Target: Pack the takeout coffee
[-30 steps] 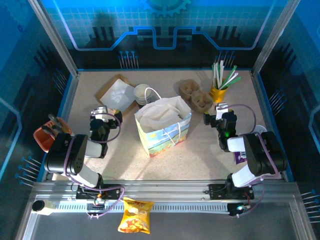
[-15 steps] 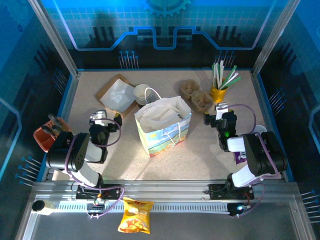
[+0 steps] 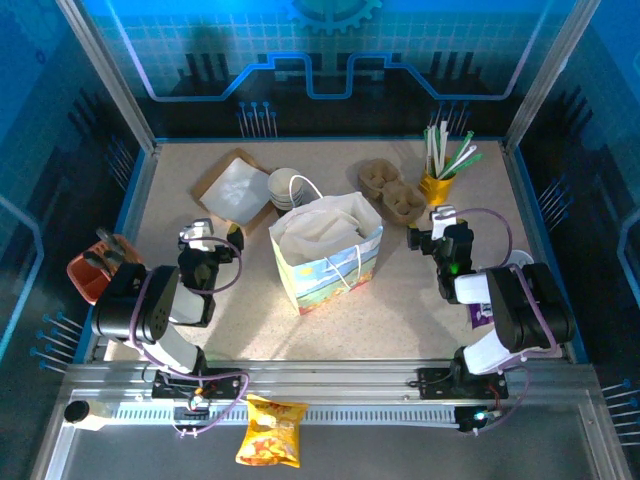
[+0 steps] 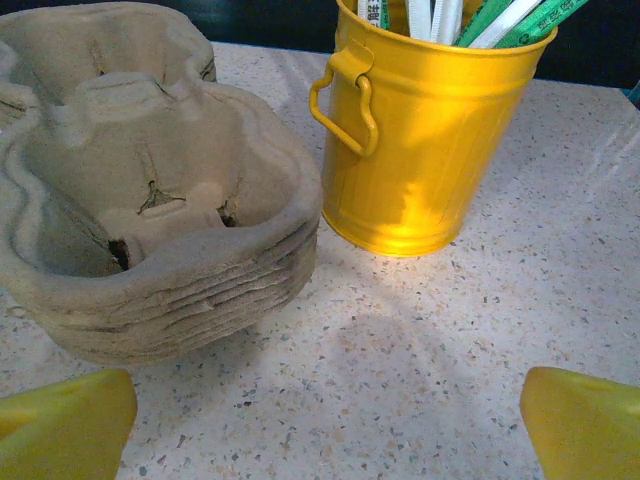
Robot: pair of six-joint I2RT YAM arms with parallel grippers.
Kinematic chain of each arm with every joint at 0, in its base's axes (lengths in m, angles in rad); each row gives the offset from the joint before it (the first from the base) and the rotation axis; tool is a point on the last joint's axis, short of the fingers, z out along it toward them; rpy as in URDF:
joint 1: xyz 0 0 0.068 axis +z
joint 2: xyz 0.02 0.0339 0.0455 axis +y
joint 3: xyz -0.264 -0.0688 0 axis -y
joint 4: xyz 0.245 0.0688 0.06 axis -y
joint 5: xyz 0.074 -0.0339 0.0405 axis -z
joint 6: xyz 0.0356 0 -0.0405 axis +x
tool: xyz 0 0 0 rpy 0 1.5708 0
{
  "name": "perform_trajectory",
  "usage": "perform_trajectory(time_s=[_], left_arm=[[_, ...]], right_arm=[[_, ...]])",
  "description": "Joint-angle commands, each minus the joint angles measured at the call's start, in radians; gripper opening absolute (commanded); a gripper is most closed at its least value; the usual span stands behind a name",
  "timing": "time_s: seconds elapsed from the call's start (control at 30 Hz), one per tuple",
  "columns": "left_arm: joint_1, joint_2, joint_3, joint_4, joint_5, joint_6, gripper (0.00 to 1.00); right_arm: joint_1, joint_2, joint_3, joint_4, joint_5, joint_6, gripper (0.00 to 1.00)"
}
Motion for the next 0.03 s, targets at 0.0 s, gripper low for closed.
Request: perform_trajectory(time_s=[0.0], left_arm=[[0.009, 0.007, -0.01, 0.04, 0.016, 0.008, 1.0]], right_arm=[[-0.003, -0.007, 0.019, 0.016, -0.002, 0.01, 0.99]])
